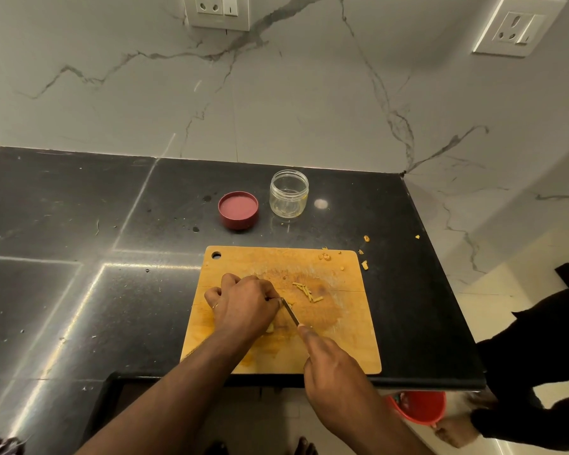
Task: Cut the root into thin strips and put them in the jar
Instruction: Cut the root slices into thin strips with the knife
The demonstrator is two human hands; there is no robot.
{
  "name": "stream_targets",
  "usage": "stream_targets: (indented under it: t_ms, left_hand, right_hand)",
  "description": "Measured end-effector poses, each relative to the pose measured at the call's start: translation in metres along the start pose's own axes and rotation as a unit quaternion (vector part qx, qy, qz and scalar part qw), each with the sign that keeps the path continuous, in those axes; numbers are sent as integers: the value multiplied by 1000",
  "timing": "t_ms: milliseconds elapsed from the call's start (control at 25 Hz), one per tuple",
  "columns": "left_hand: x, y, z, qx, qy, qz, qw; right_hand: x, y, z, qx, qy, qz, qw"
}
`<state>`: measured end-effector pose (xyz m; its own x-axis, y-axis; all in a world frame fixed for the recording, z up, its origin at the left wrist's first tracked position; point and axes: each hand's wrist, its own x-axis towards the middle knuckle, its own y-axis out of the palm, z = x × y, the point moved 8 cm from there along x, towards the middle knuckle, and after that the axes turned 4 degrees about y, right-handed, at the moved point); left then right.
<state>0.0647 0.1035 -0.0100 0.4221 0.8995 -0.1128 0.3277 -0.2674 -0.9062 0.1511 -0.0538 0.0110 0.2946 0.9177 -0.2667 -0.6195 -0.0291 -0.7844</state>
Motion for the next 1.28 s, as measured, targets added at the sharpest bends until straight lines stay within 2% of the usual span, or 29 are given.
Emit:
stream_targets:
  t_ms: [280,720,1280]
  left_hand:
    - [-2,1,-1,-7,1,4,1000]
    - [-1,0,0,-22,-6,-4,1000]
    - [1,2,6,-49,-13,14,999]
  right_hand:
    - [-14,-11,-5,32,11,-27,999]
    - [14,-4,1,24,-10,5,1000]
    - [-3,-16,-9,56,14,-18,998]
